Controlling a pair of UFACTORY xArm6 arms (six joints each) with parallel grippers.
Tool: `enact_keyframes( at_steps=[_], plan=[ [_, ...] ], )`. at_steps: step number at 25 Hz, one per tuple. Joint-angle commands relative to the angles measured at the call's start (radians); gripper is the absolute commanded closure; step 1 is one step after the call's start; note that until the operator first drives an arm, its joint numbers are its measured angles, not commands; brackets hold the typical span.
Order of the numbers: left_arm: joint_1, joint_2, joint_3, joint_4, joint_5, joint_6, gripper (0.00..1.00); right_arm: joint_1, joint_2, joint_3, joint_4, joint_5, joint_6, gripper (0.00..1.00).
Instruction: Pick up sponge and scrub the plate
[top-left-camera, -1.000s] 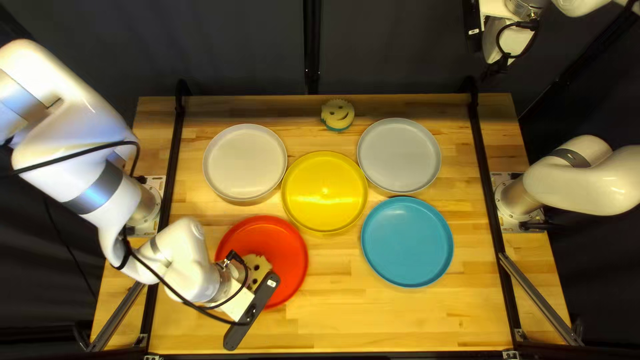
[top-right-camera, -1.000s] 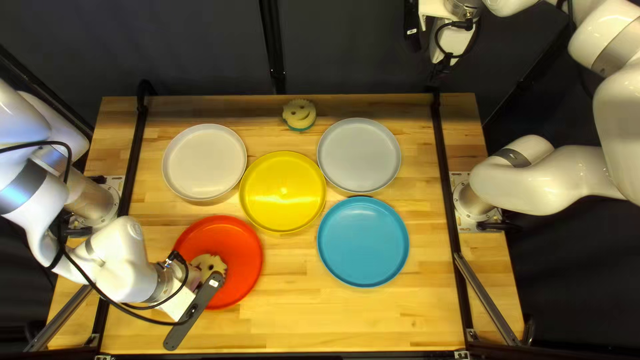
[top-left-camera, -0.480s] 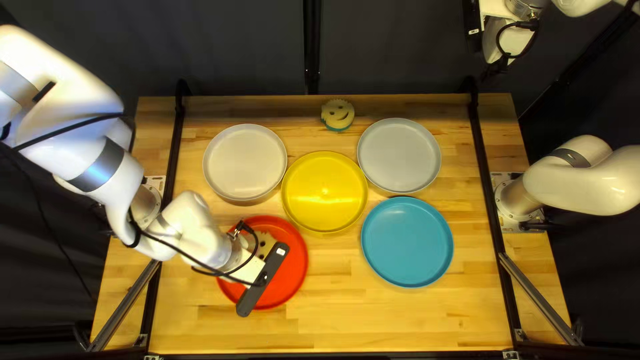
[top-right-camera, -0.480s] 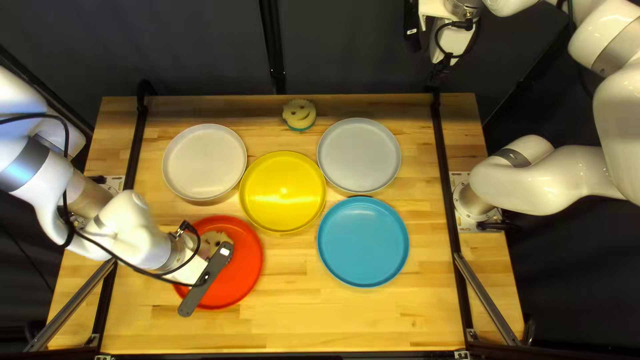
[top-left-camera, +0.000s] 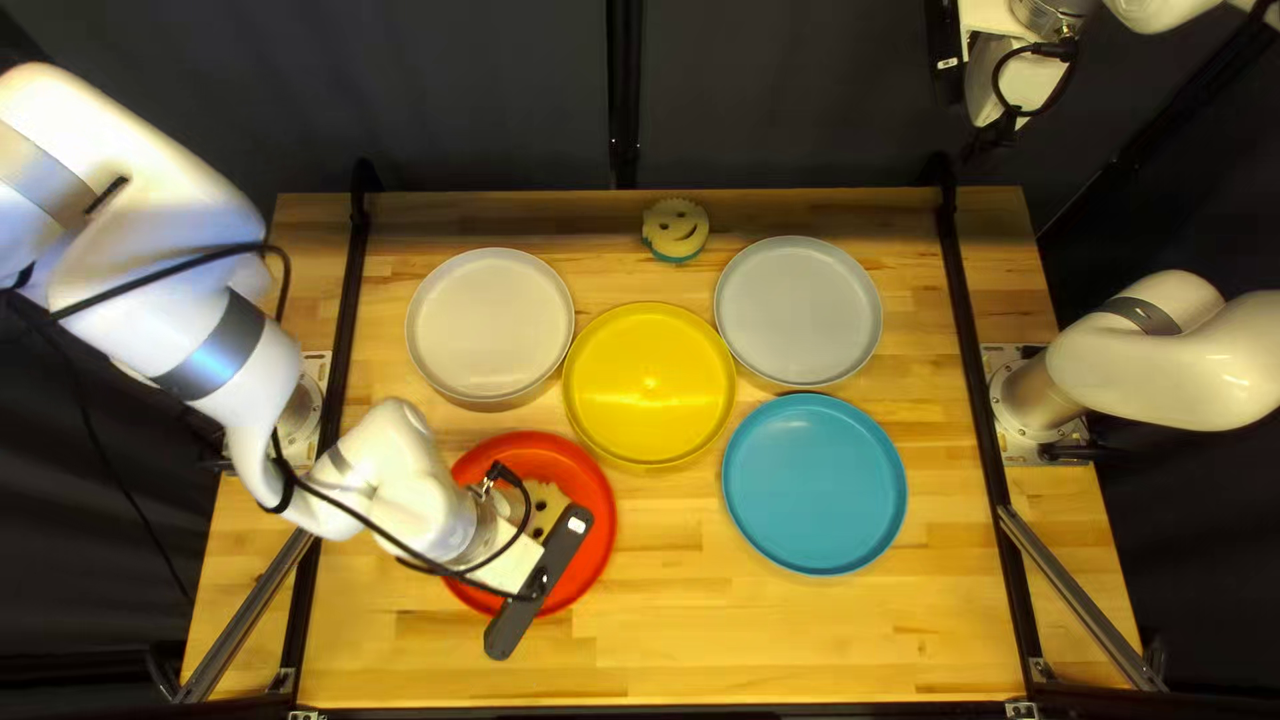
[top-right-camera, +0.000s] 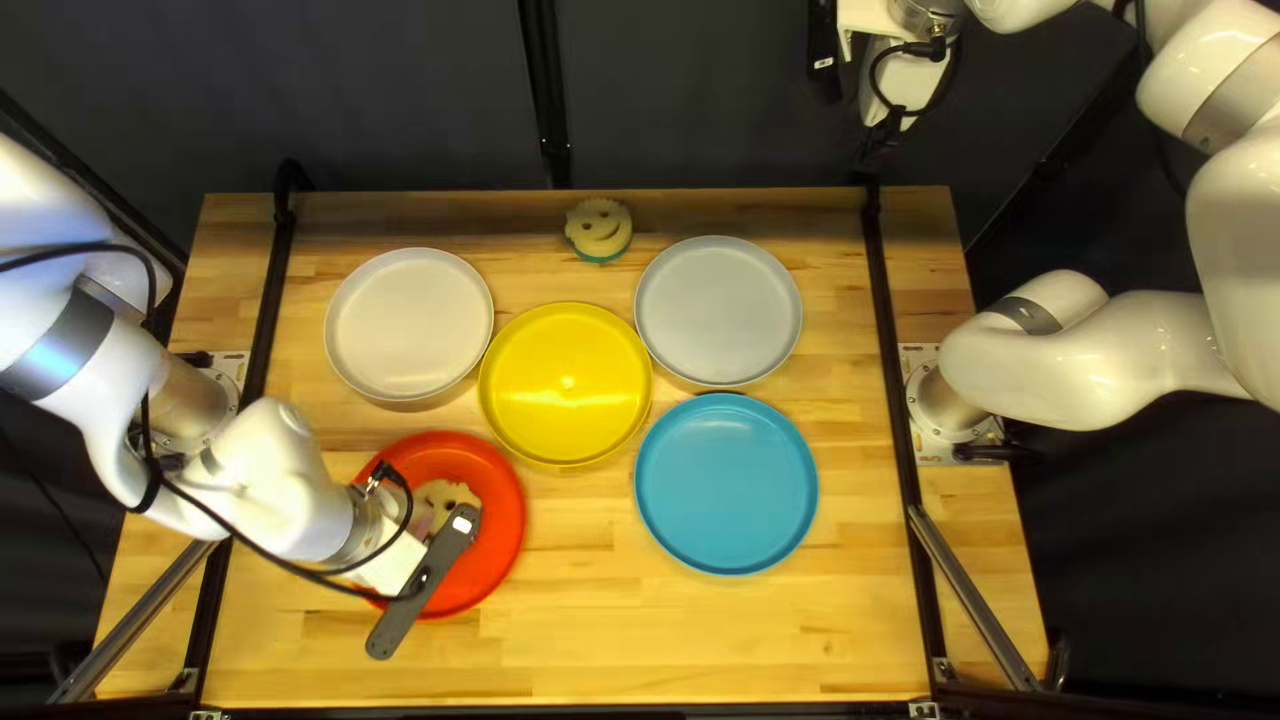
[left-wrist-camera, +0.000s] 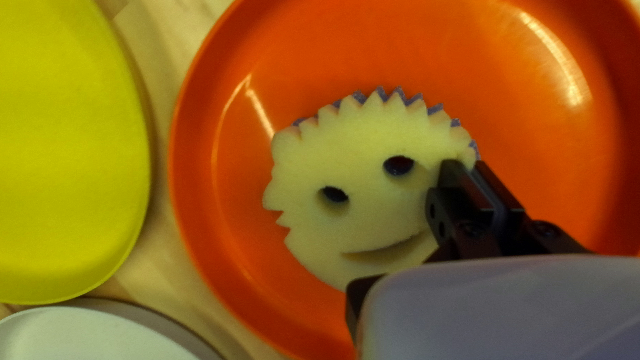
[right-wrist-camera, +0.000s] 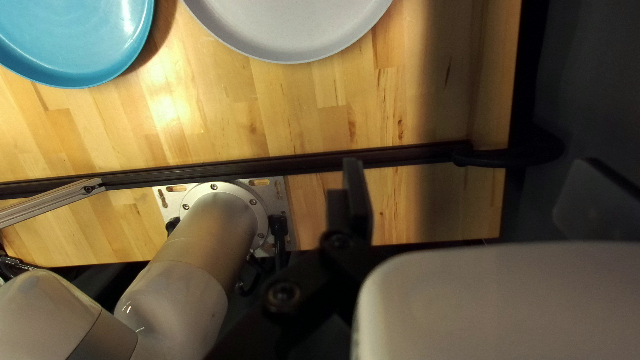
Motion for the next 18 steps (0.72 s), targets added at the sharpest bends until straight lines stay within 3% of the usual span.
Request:
enact_keyframes(
  at_steps=[1,9,18],
  plan=[
    [0.001,-0.006,0.01,0.017,-0.003,-0.009,1.0,0.0,0.0,0.0,0.0,0.0,0.0,0.0],
    [0.084,-0.099,0.173,-0.024,-0.066,0.079,1.0,0.0,0.0,0.0,0.0,0.0,0.0,0.0],
    [0.054,-0.206,0.242,-0.096,-0.005,0.1,1.0,0.0,0.0,0.0,0.0,0.0,0.0,0.0]
  ],
)
